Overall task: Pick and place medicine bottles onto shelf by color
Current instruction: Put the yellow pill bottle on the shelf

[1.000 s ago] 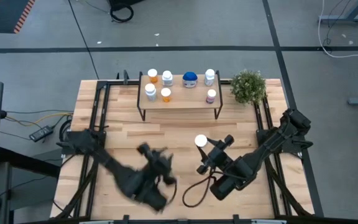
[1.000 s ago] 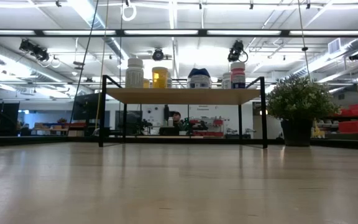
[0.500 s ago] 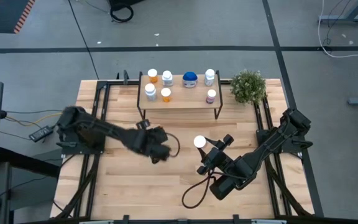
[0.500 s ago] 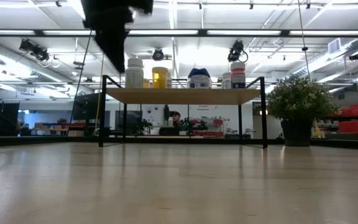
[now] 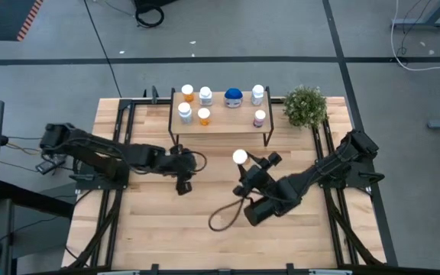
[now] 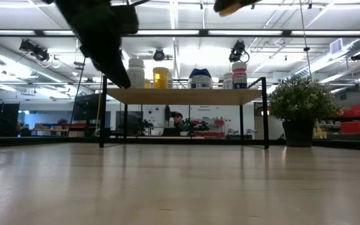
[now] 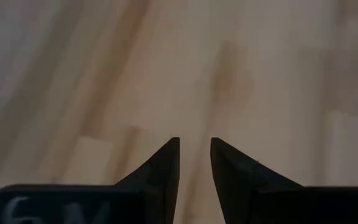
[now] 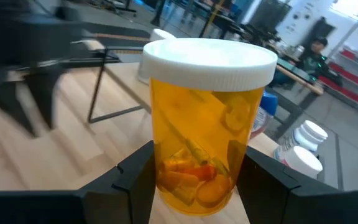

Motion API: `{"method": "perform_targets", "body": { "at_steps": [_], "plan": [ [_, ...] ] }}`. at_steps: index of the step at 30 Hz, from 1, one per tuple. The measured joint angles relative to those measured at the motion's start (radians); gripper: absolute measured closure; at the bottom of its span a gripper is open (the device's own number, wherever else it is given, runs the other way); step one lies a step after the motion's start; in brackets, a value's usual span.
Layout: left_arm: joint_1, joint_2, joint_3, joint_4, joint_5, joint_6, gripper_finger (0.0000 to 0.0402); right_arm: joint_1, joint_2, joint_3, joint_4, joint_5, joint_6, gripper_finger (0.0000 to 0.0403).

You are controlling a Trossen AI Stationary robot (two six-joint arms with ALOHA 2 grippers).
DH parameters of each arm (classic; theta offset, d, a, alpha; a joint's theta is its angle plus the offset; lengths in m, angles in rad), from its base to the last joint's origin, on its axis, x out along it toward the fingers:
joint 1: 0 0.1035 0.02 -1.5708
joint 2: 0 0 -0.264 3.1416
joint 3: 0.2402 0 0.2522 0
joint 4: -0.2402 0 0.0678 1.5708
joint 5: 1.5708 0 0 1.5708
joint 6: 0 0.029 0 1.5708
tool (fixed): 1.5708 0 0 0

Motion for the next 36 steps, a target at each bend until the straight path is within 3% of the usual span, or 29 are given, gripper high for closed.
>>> {"method": "perform_targets", "body": {
  "at_steps": [7, 14, 21, 25, 31, 36],
  "plan": [
    [-0.058, -0.173, -0.18, 0.253, 0.049, -0.011, 0.031, -0.091, 0.0, 0.0, 0.214, -0.047, -0.16, 0.0205],
    [-0.126, -0.261, -0.306, 0.555, -0.052, 0.104, 0.0308, -0.199, 0.0, -0.001, 0.443, -0.191, -0.366, 0.0205],
    [-0.135, -0.291, -0.388, 0.759, -0.058, 0.186, 0.0318, -0.307, 0.0, -0.001, 0.488, -0.291, -0.424, 0.0205],
    [-0.135, -0.293, -0.4, 0.79, -0.058, 0.23, 0.0318, -0.344, 0.003, -0.036, 0.56, -0.355, -0.476, 0.0205],
    [-0.106, -0.313, -0.399, 0.797, -0.058, 0.312, 0.0313, -0.396, 0.004, -0.177, 0.807, -0.422, -0.524, 0.0205],
    [-0.057, -0.359, -0.4, 0.785, -0.058, 0.318, 0.0319, -0.408, 0.004, -0.332, 1.2, -0.402, -0.576, 0.0205]
  ]
}}
